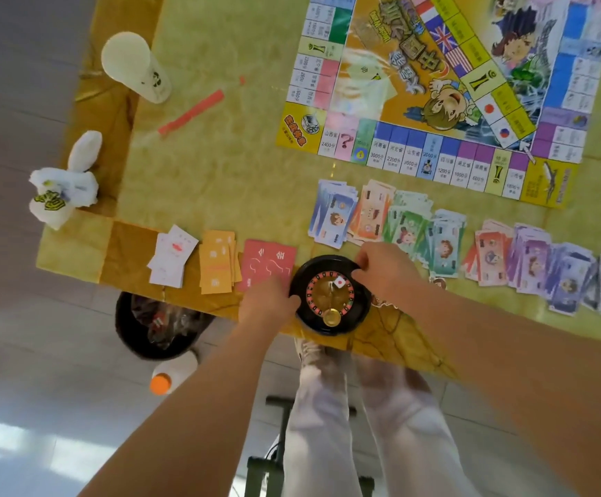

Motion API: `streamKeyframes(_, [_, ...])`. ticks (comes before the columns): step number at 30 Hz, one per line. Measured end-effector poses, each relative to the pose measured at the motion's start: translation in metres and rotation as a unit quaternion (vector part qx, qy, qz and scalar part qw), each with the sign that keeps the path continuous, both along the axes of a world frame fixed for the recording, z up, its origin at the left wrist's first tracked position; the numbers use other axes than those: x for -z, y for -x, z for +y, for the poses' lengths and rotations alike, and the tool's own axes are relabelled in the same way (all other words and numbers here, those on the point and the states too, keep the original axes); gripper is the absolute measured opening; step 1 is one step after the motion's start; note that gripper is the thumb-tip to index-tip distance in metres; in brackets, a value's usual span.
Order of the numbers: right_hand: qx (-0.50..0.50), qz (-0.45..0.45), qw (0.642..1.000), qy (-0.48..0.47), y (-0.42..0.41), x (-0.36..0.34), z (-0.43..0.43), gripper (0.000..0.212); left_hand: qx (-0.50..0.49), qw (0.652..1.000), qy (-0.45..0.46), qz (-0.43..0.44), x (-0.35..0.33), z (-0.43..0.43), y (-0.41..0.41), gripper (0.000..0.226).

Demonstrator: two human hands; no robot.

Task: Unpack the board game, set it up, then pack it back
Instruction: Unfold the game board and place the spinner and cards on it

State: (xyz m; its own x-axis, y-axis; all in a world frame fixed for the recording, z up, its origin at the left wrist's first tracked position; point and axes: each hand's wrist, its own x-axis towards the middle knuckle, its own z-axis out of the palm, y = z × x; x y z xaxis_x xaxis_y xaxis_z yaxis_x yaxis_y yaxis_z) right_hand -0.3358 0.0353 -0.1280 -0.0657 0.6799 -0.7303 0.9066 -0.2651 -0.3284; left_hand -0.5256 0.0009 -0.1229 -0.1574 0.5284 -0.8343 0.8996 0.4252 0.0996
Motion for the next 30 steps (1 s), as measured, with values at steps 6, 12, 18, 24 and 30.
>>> streamKeyframes(6, [0.046, 0.022, 0.999, -0.001, 0.003, -0.001, -0.004, 0.011, -0.075, 0.995, -0.015, -0.058, 0.003, 0.0, 0.011, 0.013])
streamKeyframes(12, [0.07, 0.052, 0.996, -0.001, 0.002, -0.013, 0.005, 0.014, -0.085, 0.99, -0.069, -0.093, -0.01, 0.025, 0.014, 0.017])
streamKeyframes(18, [0.138, 0.068, 0.988, -0.013, -0.014, -0.027, 0.03, 0.02, -0.136, 0.965, -0.146, -0.171, -0.026, 0.069, 0.0, 0.011])
streamKeyframes(24, [0.257, 0.128, 0.958, -0.025, -0.053, -0.024, 0.065, 0.023, -0.218, 0.938, -0.152, -0.224, -0.032, 0.124, -0.038, 0.019])
streamKeyframes(30, [0.308, 0.127, 0.942, -0.044, -0.098, -0.012, 0.108, 0.023, -0.149, 0.959, -0.156, -0.186, -0.024, 0.168, -0.08, 0.027])
